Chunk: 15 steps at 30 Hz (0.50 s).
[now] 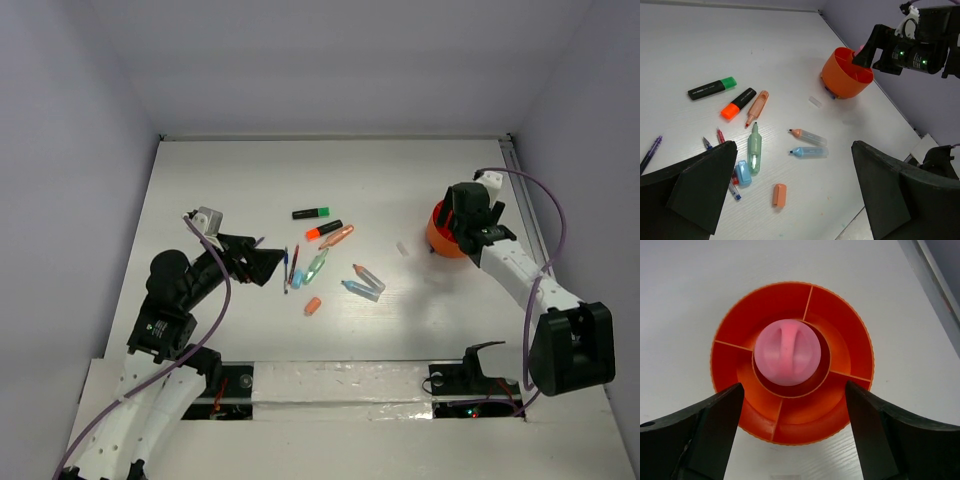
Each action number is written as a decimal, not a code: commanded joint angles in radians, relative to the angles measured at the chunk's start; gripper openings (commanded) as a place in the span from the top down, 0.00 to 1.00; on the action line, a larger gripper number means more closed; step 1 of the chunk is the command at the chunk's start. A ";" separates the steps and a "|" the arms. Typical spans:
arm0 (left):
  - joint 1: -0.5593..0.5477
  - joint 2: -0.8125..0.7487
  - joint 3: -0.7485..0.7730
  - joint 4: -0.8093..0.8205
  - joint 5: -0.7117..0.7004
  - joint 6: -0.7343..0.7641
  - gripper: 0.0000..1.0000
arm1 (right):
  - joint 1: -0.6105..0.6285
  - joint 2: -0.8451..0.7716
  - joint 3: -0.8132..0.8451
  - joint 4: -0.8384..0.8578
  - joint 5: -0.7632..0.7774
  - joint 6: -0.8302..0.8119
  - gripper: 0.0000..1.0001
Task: Sort the stationery into containers
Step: Move the storage box to the center of the board.
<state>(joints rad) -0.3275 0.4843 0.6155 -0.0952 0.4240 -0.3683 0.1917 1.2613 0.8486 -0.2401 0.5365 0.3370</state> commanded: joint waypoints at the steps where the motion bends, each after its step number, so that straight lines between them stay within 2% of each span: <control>1: -0.012 0.004 -0.005 0.051 0.018 -0.003 0.01 | -0.015 0.030 -0.005 0.027 -0.030 0.025 0.16; 4: -0.012 0.002 -0.005 0.049 0.018 -0.003 0.01 | -0.035 0.090 0.013 0.045 -0.033 0.027 0.23; 15: -0.012 0.013 -0.002 0.046 0.013 -0.001 0.01 | -0.110 0.210 0.046 0.205 0.003 -0.021 0.30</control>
<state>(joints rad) -0.3344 0.4885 0.6155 -0.0952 0.4259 -0.3683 0.1101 1.4448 0.8478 -0.1417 0.5030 0.3336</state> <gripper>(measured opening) 0.990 0.700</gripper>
